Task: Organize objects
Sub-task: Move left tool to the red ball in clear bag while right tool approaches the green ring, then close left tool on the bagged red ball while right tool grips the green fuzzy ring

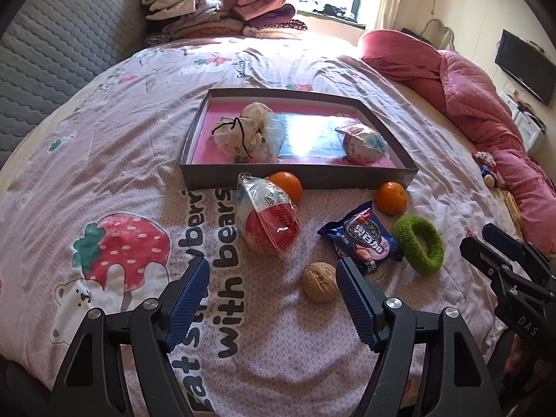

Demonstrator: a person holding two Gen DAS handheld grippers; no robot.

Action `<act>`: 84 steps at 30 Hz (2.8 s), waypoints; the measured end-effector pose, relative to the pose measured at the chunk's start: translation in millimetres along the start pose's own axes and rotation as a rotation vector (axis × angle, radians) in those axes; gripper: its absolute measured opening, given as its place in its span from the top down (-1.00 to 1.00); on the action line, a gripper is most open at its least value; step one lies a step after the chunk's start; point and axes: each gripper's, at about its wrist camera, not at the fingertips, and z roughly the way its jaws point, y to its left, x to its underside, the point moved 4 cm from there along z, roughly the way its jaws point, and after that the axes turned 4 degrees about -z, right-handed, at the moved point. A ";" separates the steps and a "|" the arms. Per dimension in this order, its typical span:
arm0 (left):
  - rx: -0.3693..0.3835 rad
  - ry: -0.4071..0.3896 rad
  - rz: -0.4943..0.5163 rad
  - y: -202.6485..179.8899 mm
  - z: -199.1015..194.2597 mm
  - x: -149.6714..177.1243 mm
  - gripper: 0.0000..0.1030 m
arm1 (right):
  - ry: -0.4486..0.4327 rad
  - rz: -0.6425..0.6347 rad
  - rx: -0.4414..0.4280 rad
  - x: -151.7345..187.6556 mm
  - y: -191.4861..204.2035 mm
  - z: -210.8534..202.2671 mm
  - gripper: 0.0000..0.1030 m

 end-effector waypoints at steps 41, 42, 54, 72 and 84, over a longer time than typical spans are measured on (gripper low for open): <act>-0.044 0.037 -0.053 4.3 36.2 -16.4 -0.48 | 0.102 0.066 0.053 15.4 -23.0 51.9 -0.14; -0.050 0.041 -0.060 5.3 38.5 -17.7 -0.48 | 0.101 0.065 0.052 15.1 -22.8 53.6 -0.14; -0.066 0.048 -0.102 13.6 63.0 -26.7 -0.48 | 0.110 0.092 0.056 16.2 -26.5 70.4 -0.14; -0.044 0.034 -0.134 29.0 84.0 -27.2 -0.48 | 0.097 0.052 0.072 16.4 -23.6 84.6 0.14; -0.016 0.012 -0.138 37.7 89.5 -35.4 -0.07 | 0.088 0.054 0.047 16.6 -22.7 85.1 0.30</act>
